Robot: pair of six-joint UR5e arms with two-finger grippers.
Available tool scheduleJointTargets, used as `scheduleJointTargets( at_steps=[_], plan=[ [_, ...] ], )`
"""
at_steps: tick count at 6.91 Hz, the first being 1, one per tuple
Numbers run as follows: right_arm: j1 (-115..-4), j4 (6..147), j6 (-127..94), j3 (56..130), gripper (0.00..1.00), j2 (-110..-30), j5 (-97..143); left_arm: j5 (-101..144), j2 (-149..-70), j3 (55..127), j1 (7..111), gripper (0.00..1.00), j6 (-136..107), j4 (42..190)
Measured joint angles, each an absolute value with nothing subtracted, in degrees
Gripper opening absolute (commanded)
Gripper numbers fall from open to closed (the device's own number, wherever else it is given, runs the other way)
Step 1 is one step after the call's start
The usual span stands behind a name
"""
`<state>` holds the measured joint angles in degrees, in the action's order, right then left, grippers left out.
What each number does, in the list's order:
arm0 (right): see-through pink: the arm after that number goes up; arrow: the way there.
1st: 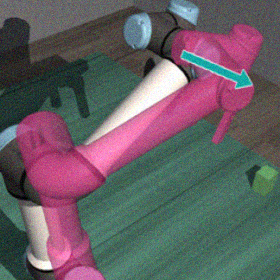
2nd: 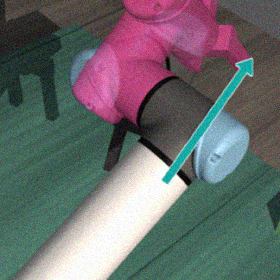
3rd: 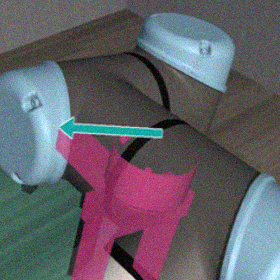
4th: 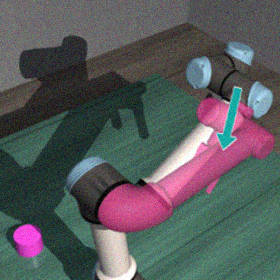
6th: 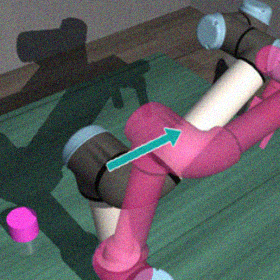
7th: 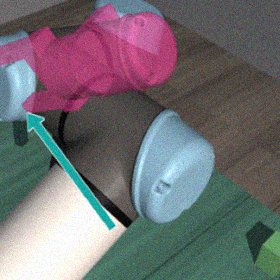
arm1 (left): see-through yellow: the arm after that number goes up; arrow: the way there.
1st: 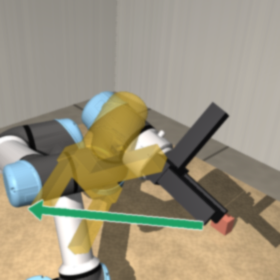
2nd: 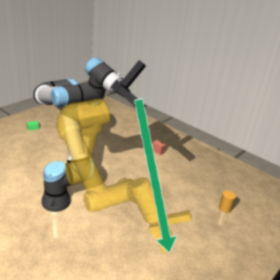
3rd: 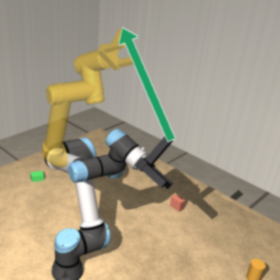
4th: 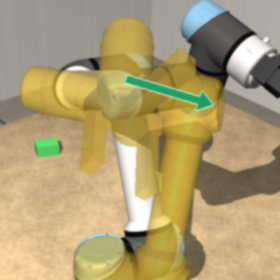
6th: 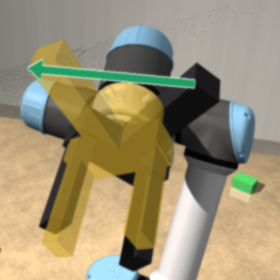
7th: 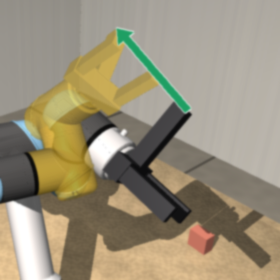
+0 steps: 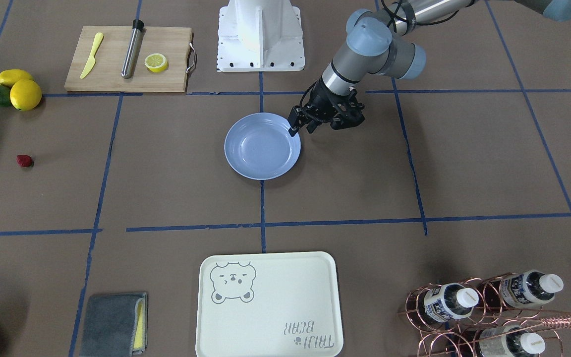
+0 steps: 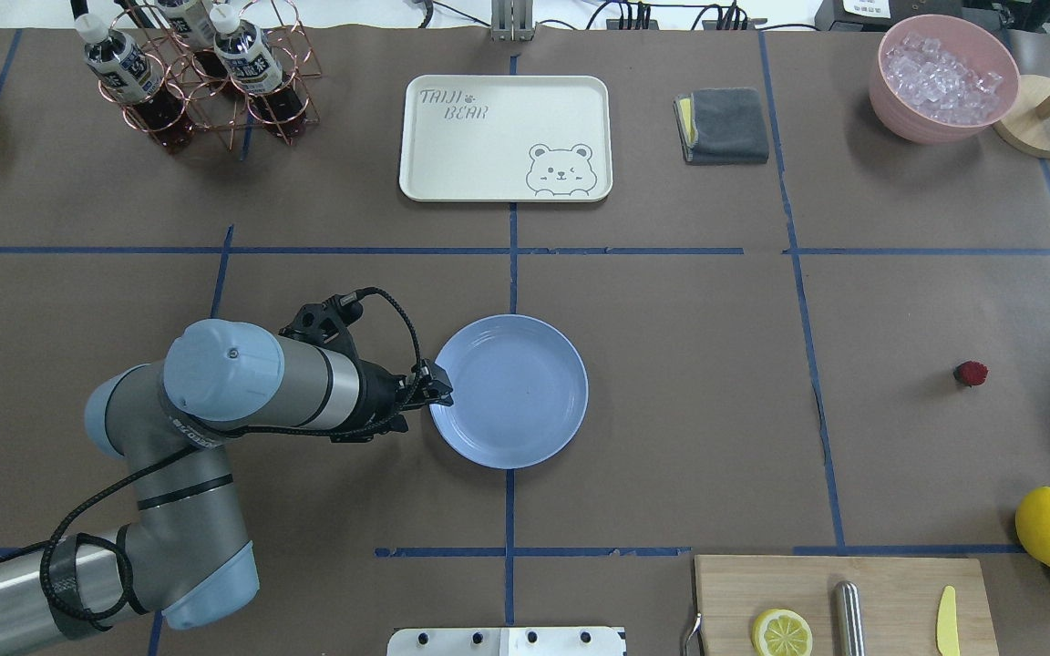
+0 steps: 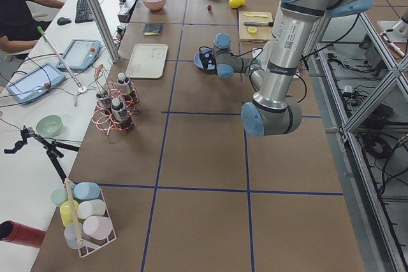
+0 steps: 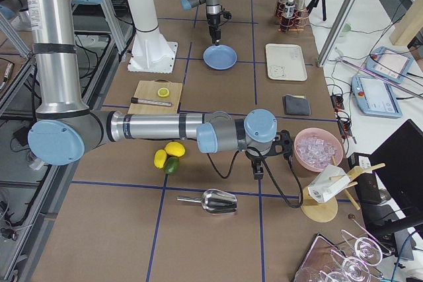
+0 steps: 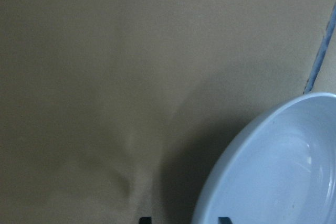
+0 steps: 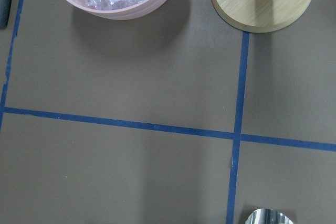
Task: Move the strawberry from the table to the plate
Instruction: 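Release the plate and withdraw the left gripper while the right arm moves toward the strawberry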
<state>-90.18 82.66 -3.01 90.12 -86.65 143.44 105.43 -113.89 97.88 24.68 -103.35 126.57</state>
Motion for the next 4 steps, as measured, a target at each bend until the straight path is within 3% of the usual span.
scheduleJointTargets(
  at_steps=[4],
  plan=[
    [-87.50, 79.37, -10.57, 91.12, 1.00, -86.99, 143.08, 110.13, -113.68, 102.78, 35.61, 1.00, -93.08, 117.74]
  ],
)
